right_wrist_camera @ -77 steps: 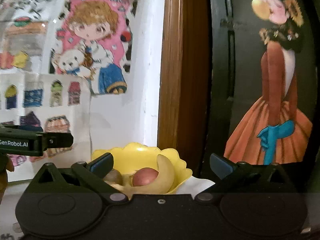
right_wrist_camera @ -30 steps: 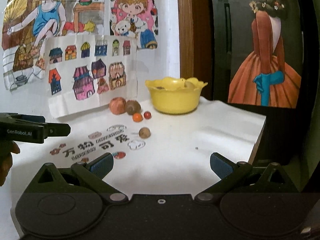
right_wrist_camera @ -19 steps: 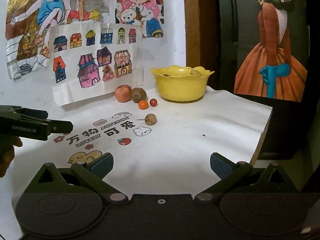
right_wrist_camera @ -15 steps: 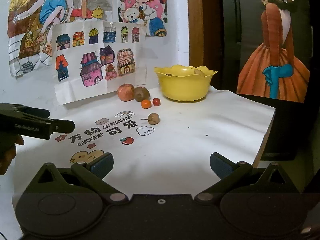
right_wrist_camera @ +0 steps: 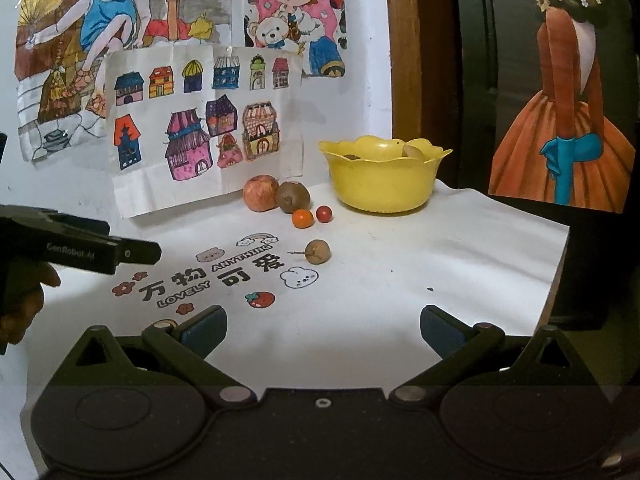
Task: Organize fruits
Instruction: 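Move the right tool to the brown longan while the left tool approaches the orange cherry tomato, then close the right gripper on the longan while the left gripper closes on the orange tomato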
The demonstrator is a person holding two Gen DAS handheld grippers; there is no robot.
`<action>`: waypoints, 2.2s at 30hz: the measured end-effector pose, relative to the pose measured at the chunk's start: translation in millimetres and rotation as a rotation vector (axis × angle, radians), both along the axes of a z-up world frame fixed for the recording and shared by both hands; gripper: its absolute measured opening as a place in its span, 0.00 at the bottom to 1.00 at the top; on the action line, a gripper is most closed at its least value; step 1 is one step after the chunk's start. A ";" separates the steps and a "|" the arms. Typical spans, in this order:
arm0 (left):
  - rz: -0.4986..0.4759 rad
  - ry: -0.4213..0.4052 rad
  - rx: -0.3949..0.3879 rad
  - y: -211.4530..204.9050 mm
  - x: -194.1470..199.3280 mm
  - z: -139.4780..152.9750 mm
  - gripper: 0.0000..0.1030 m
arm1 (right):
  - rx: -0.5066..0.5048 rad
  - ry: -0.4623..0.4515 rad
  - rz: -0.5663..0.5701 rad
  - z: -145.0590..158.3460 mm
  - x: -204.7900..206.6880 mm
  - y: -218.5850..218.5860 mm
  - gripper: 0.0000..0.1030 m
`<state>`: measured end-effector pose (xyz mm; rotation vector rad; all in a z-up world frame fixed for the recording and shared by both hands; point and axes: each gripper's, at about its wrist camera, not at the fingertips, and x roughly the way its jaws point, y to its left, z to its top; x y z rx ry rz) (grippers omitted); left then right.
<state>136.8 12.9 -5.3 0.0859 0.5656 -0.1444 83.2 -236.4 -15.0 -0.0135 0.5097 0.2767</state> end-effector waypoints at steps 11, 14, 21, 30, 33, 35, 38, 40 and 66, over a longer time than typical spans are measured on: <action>-0.006 0.002 0.038 0.3 43.5 12.7 1.00 | -0.019 0.045 0.065 -4.0 51.2 10.5 0.99; -0.019 -0.007 0.046 -0.9 61.0 20.6 1.00 | -0.029 0.051 0.084 -4.6 72.4 16.6 0.99; -0.087 -0.052 0.072 -10.4 102.5 25.3 1.00 | -0.062 0.059 0.138 -9.4 118.1 23.5 0.97; -0.160 -0.028 0.057 -25.7 160.9 -7.3 1.00 | -0.074 0.079 0.205 -24.3 156.3 29.0 0.88; -0.181 -0.005 0.050 -31.5 178.1 -21.1 1.00 | -0.072 0.087 0.222 -29.1 165.3 28.9 0.85; -0.198 0.009 0.045 -34.9 187.9 -30.1 1.00 | -0.071 0.095 0.235 -32.3 170.5 28.6 0.83; -0.222 0.025 0.037 -39.2 198.1 -39.8 1.00 | -0.078 0.109 0.251 -36.8 176.5 29.6 0.78; -0.236 0.035 0.036 -42.1 204.3 -44.7 1.00 | -0.075 0.119 0.260 -39.3 180.2 30.7 0.75; -0.238 0.108 -0.018 -52.8 239.9 -65.3 0.65 | -0.082 0.138 0.261 -47.8 193.9 35.4 0.38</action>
